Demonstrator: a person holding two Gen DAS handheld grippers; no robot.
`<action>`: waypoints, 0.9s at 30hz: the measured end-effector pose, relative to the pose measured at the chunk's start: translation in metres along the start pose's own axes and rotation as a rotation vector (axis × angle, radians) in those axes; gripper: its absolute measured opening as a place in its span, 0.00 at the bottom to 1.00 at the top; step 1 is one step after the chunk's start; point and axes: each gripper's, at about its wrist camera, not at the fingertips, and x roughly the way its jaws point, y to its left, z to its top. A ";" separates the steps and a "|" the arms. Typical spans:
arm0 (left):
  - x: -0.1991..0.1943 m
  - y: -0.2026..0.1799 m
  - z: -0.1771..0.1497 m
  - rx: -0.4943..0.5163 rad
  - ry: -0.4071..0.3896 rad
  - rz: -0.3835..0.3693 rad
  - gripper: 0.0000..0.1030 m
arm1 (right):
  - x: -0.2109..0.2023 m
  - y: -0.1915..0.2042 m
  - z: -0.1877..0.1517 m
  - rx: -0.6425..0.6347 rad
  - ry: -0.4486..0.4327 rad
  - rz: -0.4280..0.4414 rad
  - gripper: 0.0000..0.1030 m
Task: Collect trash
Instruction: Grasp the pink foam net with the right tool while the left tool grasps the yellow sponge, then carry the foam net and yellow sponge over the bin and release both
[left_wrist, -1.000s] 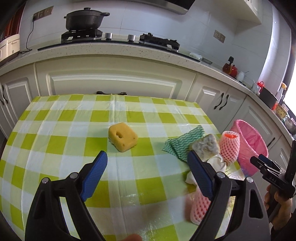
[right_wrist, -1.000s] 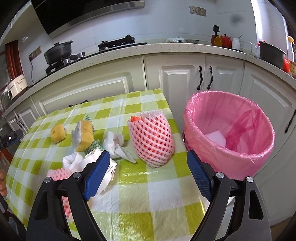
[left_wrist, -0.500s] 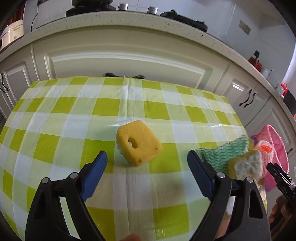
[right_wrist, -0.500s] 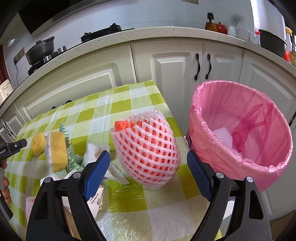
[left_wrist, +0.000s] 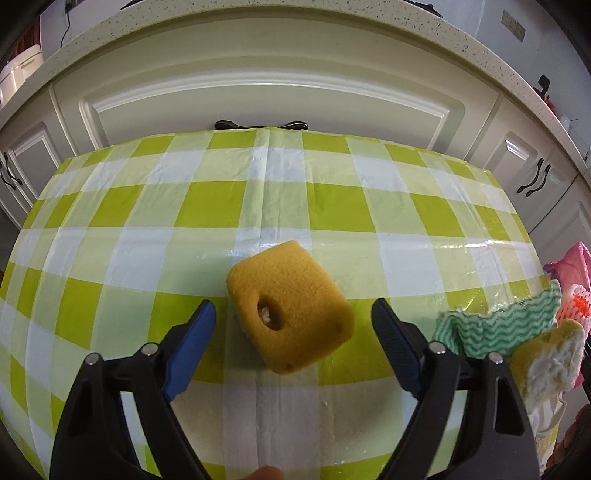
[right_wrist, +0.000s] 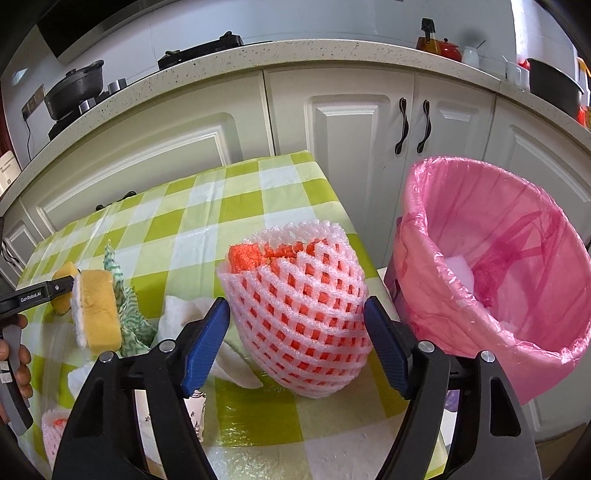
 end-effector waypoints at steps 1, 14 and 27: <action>0.001 0.000 0.000 0.002 0.003 -0.002 0.71 | 0.001 0.001 0.000 -0.002 0.002 -0.001 0.65; -0.006 0.003 -0.006 0.008 -0.006 -0.029 0.52 | 0.001 0.004 -0.004 -0.036 0.004 0.016 0.30; -0.043 0.006 -0.016 -0.001 -0.055 -0.065 0.50 | -0.030 0.005 -0.005 -0.040 -0.041 0.054 0.27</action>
